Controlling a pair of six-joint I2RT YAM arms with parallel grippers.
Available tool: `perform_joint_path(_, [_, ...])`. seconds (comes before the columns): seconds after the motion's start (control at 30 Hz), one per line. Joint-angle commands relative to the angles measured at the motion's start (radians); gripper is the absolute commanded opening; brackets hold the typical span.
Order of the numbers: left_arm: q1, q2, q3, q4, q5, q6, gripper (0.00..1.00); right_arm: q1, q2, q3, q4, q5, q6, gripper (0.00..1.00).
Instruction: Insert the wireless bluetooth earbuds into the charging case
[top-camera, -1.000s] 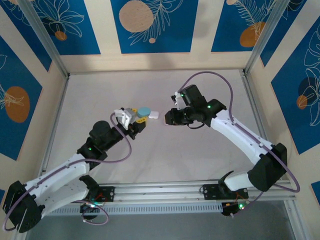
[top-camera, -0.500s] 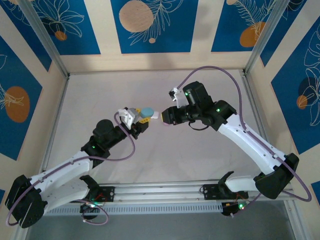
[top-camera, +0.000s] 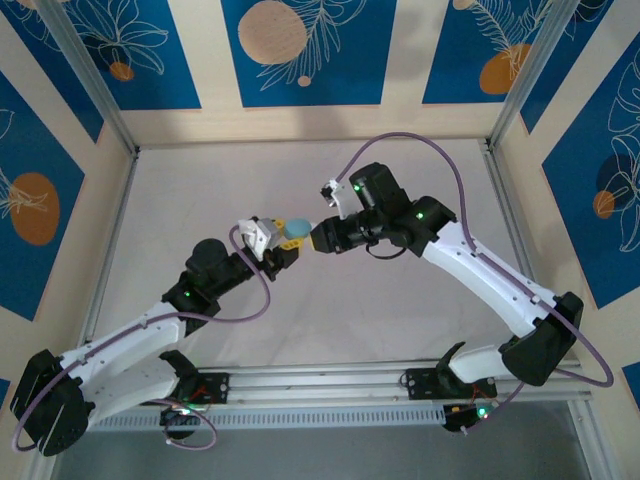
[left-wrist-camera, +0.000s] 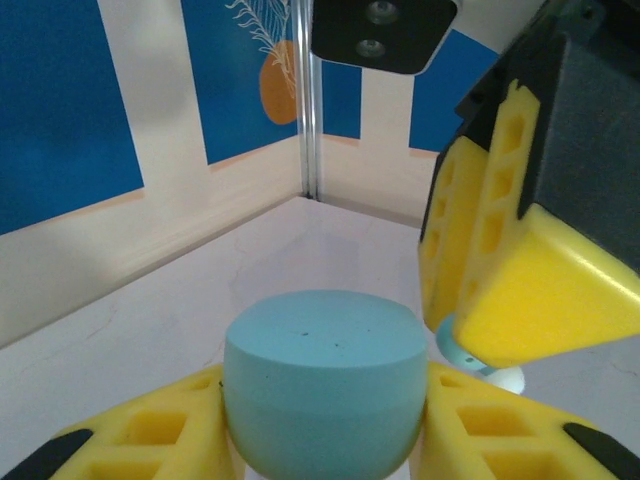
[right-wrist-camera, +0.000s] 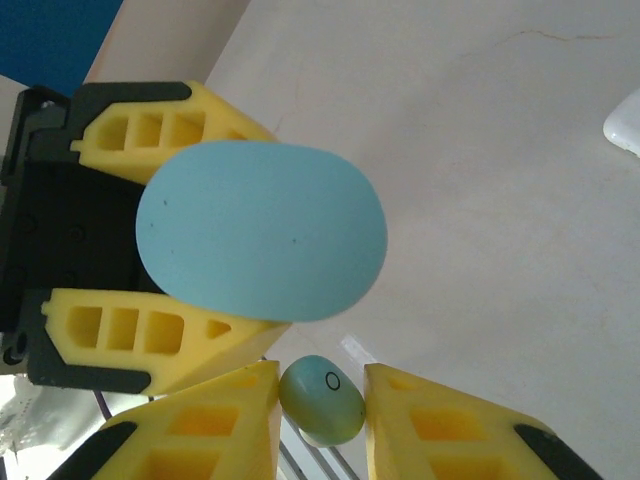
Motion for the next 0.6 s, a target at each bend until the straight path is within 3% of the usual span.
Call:
perform_joint_path(0.0, [-0.003,0.006,0.027,0.043,0.060,0.019,0.40,0.004,0.004,0.033,-0.004,-0.020,-0.017,0.27])
perform_joint_path(0.33, [-0.004,0.012,0.037,0.034,0.140,0.022,0.40,-0.001,0.018,0.046,0.023,-0.010,-0.008,0.27])
perform_joint_path(0.57, [-0.004,0.008,0.035,0.022,0.128,0.022,0.40,-0.008,0.012,0.043,0.019,0.006,-0.005,0.27])
